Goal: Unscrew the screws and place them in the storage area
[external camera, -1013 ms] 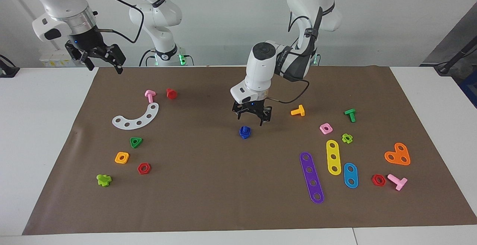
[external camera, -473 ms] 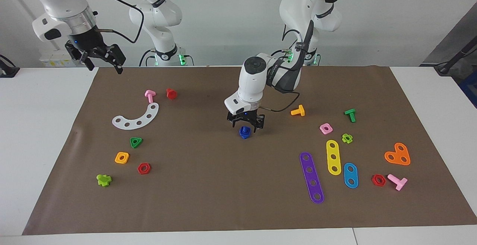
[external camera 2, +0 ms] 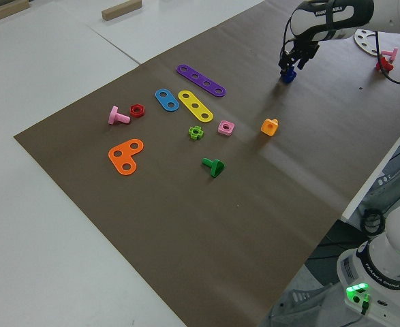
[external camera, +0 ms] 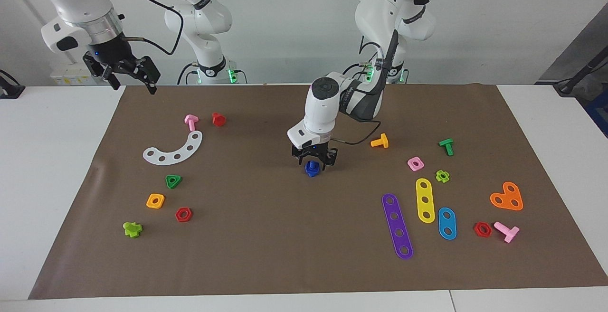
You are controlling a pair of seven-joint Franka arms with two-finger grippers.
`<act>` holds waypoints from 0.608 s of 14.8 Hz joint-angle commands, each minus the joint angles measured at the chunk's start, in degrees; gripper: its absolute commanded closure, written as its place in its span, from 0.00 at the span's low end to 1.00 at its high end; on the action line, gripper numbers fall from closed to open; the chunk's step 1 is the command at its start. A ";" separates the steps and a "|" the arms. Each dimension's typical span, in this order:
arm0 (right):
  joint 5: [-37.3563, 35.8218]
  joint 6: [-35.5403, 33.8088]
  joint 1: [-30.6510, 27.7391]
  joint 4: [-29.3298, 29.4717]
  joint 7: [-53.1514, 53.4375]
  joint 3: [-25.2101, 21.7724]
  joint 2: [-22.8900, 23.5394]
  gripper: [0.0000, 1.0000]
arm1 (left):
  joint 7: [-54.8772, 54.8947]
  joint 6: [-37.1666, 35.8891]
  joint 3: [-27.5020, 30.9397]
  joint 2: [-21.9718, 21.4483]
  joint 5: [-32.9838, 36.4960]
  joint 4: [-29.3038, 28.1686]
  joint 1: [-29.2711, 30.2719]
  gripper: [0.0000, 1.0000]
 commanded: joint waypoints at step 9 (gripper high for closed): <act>0.12 -0.01 -0.31 -0.87 -1.19 0.13 -0.96 0.00 | -1.29 1.60 0.92 -0.48 1.24 -1.58 -0.80 0.23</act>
